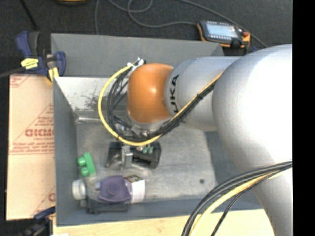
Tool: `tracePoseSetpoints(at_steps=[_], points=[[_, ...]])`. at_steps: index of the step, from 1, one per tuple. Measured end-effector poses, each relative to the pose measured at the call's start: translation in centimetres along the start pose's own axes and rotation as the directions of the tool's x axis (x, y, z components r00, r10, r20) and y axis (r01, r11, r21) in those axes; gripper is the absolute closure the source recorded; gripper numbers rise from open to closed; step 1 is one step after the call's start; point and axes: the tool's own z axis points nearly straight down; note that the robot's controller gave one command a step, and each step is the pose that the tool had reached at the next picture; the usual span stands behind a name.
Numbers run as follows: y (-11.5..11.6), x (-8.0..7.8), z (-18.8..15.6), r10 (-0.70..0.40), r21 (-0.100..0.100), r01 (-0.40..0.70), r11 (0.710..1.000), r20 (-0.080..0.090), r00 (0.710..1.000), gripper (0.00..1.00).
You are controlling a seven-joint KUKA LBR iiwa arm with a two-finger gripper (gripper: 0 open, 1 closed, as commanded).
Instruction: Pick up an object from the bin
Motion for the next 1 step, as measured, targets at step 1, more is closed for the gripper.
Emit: tracePoseSetpoints(at_steps=[1], points=[[-7.89,1.59,-0.97,0.148,0.003,-0.148,0.989,-0.001,0.989,1.0]])
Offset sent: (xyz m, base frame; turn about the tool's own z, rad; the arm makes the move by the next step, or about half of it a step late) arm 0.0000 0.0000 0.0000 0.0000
